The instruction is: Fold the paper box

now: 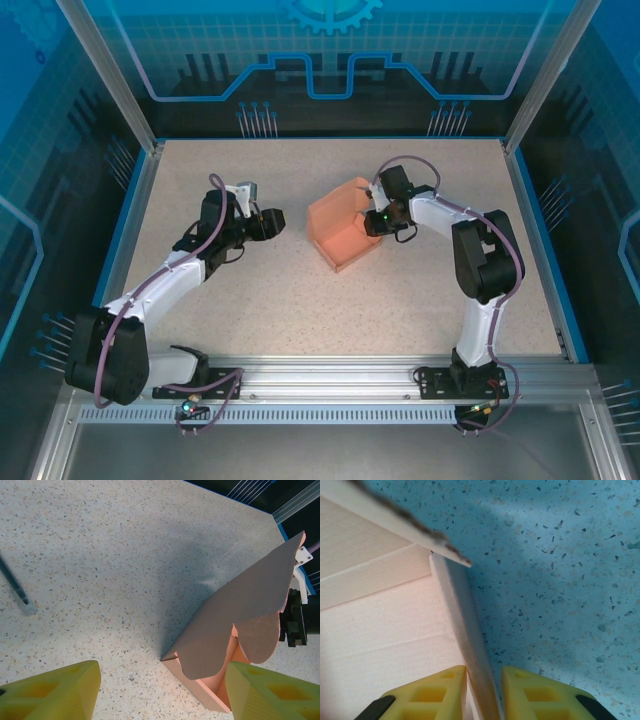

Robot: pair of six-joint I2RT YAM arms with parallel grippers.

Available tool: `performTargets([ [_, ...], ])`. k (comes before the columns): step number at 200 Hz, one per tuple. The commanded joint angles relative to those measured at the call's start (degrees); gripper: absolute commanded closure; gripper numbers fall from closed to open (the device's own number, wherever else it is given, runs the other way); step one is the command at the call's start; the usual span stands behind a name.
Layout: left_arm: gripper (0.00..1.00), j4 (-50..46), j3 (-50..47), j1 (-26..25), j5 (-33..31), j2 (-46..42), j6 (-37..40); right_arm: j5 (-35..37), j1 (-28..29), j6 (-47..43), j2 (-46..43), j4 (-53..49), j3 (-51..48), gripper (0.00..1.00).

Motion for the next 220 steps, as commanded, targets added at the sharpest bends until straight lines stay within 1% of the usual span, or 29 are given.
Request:
performTargets([
  [1, 0.32, 0.4, -0.5, -0.5, 1.1, -0.3, 0.0, -0.4, 0.2, -1.1, -2.2, -0.9, -0.7, 0.75],
  [26, 0.32, 0.4, -0.7, -0.5, 0.9, -0.6, -0.1, -0.5, 0.5, -0.7, -1.4, -1.3, -1.0, 0.77],
  [44, 0.32, 0.3, -0.8, -0.5, 0.9, -0.7, 0.0, 1.1, 1.3, -0.2, -0.9, -1.5, -1.5, 0.78],
  [147, 0.32, 0.8, -0.4, -1.4, 0.9, 0.5, 0.0, 16.1, 7.8, 2.7, 0.1, -0.8, -4.8, 0.86],
  [220, 0.32, 1.5, -0.4, -1.8, 0.5, 1.7, -0.1, 28.5, 10.6, 5.3, -0.5, 1.5, -7.6, 0.9],
])
